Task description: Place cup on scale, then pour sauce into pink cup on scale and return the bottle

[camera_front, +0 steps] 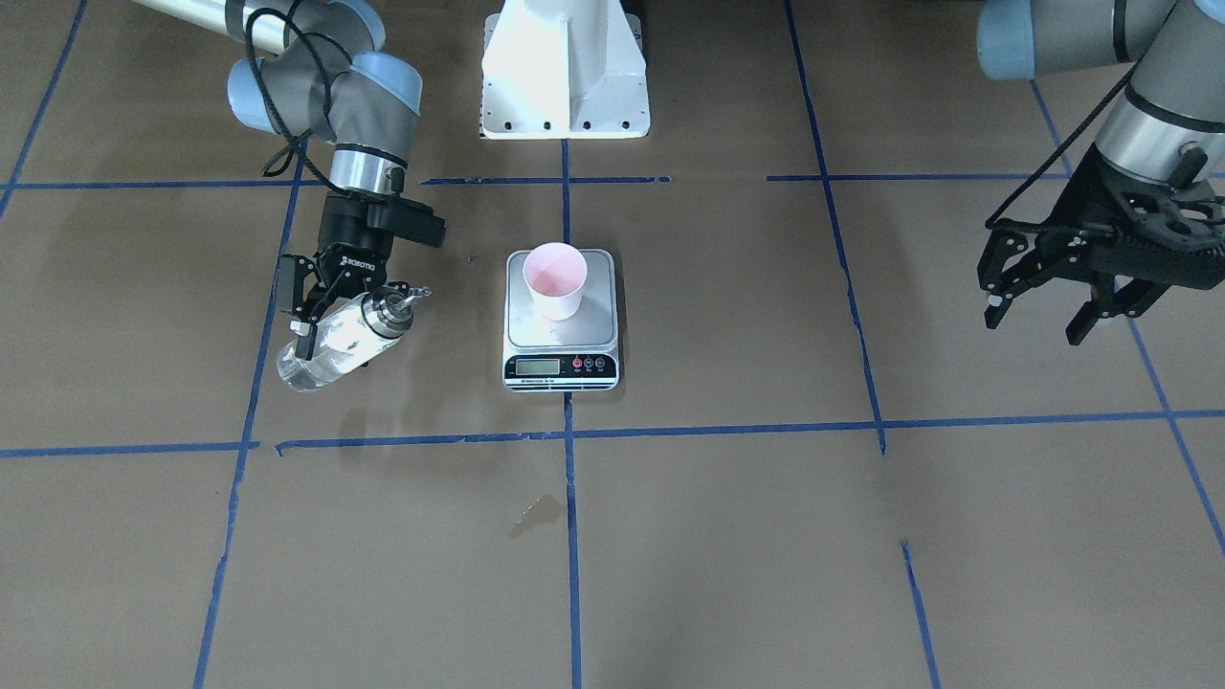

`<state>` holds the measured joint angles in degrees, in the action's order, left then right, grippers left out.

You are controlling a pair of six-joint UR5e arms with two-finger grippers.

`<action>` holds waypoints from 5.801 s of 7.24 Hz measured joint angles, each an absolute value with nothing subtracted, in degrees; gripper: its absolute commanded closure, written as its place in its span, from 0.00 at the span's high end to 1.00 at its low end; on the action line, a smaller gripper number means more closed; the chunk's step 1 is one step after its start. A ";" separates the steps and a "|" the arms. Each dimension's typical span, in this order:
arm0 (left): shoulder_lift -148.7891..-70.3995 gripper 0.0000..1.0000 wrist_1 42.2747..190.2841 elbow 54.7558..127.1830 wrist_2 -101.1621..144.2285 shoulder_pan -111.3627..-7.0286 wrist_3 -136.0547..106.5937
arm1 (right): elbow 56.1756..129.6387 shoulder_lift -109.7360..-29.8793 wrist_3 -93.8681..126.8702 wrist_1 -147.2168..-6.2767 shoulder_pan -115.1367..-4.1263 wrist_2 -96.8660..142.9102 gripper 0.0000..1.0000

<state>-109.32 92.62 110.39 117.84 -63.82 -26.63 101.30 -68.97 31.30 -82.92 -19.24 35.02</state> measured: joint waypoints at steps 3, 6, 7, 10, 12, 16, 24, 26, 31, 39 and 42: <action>-109.25 0.77 92.55 110.25 117.86 -63.85 -26.63 | 101.03 -63.25 27.77 -97.46 -16.65 30.98 0.00; -109.19 0.77 92.47 110.23 117.86 -63.85 -26.63 | 100.75 -60.89 27.24 -102.04 -13.78 29.13 0.00; -109.11 0.78 92.44 110.30 117.89 -63.88 -26.63 | 100.73 -60.81 27.12 -102.53 -12.88 28.57 0.00; -107.96 0.79 92.59 110.44 120.94 -63.93 -26.63 | 101.11 -60.68 22.58 -106.28 -12.14 26.77 0.00; -107.85 0.79 92.63 110.18 121.72 -63.91 -26.63 | 101.28 -60.72 17.89 -106.80 -12.26 25.44 0.00; -107.82 0.80 92.54 109.57 121.92 -63.82 -26.63 | 102.05 -61.10 9.81 -107.05 -12.72 22.28 0.00; -107.75 0.80 92.57 109.30 124.00 -63.81 -26.72 | 104.20 -63.17 8.31 -108.18 -12.87 19.92 0.00; -108.07 0.80 92.62 109.33 123.96 -63.78 -26.72 | 105.32 -63.90 13.03 -108.06 -12.71 20.53 0.00; -108.84 0.80 92.64 109.83 123.60 -63.83 -26.76 | 107.26 -63.43 45.18 -106.89 -11.02 29.19 0.00; -111.65 0.81 92.78 111.77 123.06 -63.85 -30.80 | 112.30 -88.42 70.34 -61.37 -18.28 45.24 0.00; -111.37 0.80 92.75 111.78 123.20 -63.88 -30.69 | 109.69 -90.66 77.63 -58.53 -18.86 46.12 0.00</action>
